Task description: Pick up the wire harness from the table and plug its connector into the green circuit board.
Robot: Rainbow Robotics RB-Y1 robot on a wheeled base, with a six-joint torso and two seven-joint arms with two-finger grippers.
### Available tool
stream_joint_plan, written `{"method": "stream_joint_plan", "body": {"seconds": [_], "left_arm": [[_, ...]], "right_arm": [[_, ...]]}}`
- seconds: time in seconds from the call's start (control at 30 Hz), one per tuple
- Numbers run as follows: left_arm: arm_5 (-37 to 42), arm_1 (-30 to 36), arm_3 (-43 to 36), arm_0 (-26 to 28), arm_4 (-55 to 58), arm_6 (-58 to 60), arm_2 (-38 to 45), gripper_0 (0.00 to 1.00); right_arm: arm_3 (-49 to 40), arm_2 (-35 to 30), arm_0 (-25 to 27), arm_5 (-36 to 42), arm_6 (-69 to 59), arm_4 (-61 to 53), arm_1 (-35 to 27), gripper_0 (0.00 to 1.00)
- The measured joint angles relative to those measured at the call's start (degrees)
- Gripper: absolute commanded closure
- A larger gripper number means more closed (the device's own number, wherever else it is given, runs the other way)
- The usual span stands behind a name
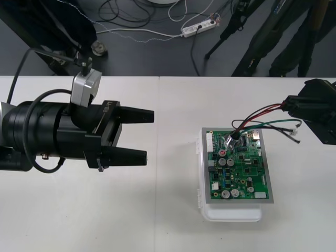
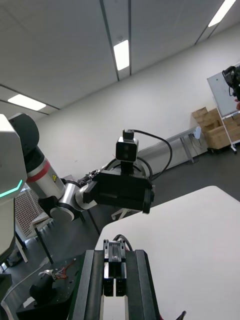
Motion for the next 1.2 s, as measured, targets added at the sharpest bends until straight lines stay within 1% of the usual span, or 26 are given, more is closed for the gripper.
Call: {"method": "stream_joint_plan", "body": {"seconds": [0.3,0.4,0.57,0.9,1.03,1.2], "left_arm": [[-1.92,-4.31,-1.70,0.01,-5.53,-0.03,5.02,0.00],[-3.38,-5.82,-2.48,0.01,-6.12,-0.05,6.52,0.00],[-5.64,-7.71,-2.76,0.02,-6.18,-0.59,7.10,0.00],[-11.02,-11.92,-2.85,0.03,-8.19,-4.35,9.92,0.00],[-12.48,-13.69,-2.86,0.04,-9.35,-5.23,10.84,0.00],[-13.12,-14.99,-2.87,0.04,-10.59,-7.60,10.92,0.00]], "right_arm": [[-0.02,-0.25,0.40,0.00,0.00,4.39,0.53,1.00],[-0.57,-1.83,0.41,0.00,0.00,8.08,2.01,1.00],[-3.20,-5.21,0.52,0.00,0.00,12.54,5.90,1.00],[-8.24,-8.48,0.59,0.00,-0.02,19.17,11.83,1.00],[-10.92,-9.23,1.03,0.00,-0.19,20.43,13.22,1.00],[-14.52,-9.29,2.62,0.01,-1.25,20.76,13.52,1.00]]}}
